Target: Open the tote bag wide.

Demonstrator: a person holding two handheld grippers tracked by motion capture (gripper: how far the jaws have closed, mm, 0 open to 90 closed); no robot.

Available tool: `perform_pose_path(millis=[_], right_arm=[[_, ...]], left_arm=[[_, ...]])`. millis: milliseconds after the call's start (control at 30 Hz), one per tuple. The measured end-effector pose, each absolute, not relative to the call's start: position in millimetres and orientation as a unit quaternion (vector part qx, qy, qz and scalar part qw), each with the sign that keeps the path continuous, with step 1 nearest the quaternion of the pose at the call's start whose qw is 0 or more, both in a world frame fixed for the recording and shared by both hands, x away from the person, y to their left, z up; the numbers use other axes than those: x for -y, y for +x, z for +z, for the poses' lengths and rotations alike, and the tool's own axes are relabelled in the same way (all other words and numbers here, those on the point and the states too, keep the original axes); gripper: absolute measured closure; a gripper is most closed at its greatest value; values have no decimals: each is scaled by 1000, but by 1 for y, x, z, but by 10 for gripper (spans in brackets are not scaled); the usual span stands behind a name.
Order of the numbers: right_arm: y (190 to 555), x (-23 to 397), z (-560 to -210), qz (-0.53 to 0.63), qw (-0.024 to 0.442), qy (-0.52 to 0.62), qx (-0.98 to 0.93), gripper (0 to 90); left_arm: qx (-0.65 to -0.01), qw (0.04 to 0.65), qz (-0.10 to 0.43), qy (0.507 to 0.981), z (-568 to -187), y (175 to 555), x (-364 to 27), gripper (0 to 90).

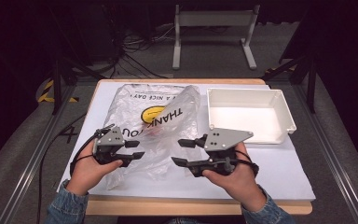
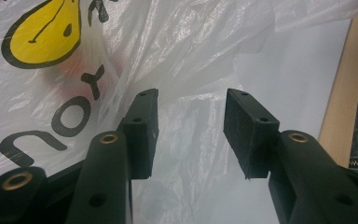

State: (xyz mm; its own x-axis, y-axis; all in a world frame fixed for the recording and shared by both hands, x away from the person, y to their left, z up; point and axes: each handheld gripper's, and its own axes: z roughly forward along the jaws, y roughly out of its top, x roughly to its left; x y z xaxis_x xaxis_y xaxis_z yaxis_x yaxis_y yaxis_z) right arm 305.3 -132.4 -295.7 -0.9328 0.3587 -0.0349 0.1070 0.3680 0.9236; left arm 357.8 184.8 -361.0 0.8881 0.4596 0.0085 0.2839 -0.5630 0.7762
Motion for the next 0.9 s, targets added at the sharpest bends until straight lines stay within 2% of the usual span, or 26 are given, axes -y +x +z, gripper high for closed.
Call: perform_pose_path(millis=[233,400,800,900], right_arm=[[330,104,-315,487,99,155,-854,560],[344,95,-318,462,110,168,-864,574],[375,104,-328,462,136,236,-844,497],[382,108,-330,469,140,255,-834,440]], left_arm=[[-218,411,104,879,-366,361,-186,567],[-219,412,108,878,-365,362,-187,568],[-232,383,104,888,-372,369,-194,559],[-244,362,102,894,-376,372,-199,542]])
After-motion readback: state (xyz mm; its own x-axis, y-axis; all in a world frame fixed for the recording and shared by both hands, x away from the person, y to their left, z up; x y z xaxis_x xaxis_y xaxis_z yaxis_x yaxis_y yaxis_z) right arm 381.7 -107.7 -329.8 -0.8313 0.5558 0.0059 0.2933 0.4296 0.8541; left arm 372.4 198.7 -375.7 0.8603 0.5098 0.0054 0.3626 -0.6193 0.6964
